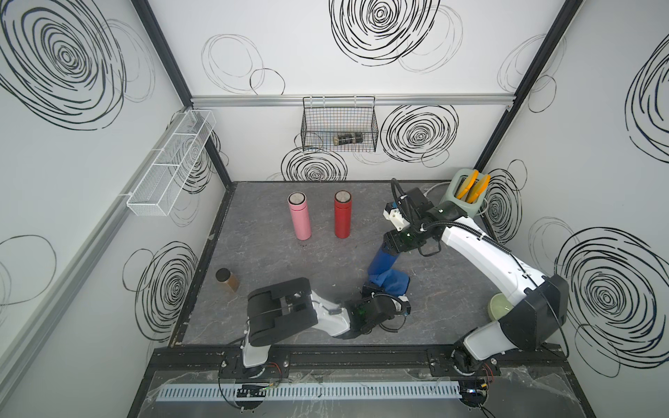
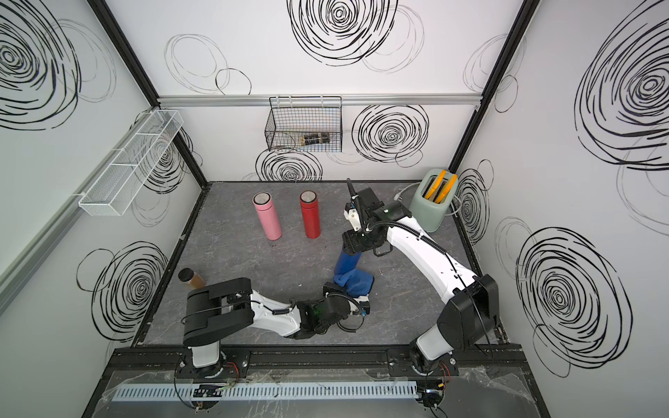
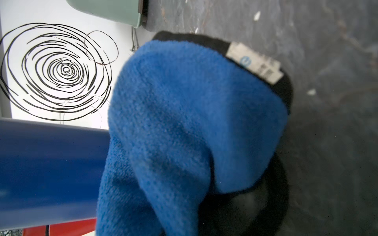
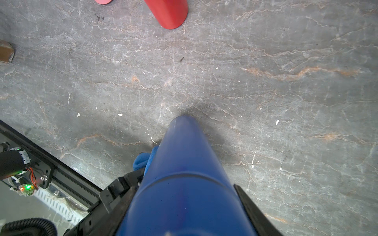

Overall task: Wipe the surface of the thermos
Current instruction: Wipe the dirt from the surface of the thermos.

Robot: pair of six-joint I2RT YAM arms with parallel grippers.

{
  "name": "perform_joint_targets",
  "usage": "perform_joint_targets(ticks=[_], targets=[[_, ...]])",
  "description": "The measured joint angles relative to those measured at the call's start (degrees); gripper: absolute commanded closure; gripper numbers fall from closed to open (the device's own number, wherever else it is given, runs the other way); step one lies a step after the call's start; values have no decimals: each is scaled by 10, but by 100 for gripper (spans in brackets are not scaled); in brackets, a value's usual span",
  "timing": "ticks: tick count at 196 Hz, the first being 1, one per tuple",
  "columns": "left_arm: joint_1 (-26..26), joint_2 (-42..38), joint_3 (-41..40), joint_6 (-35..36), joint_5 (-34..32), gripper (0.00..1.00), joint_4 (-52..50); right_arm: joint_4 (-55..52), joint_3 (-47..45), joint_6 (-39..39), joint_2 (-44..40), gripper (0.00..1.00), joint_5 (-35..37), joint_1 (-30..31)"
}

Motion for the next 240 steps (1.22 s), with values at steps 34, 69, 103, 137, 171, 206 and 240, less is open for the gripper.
perform_joint_targets(ticks=[34,69,103,137,171,206,240], targets=[[0,-1,-10,3,-5,100,33,0,0,0,0,100,-1,0],[1,-25,2,26,-7,100,42,0,0,0,0,100,-2,0],[3,-50,44,57,-10,100,48,3,0,0,0,100,-2,0],[3,-64,64,80,-16,100,56,10,-4,0,0,100,-2,0],[6,-64,70,90,-18,100,52,21,-12,0,0,100,-2,0],[16,-50,70,87,-18,100,64,29,-13,-2,0,100,0,0],[26,-6,64,74,-19,100,72,26,-22,-2,0,100,0,0]])
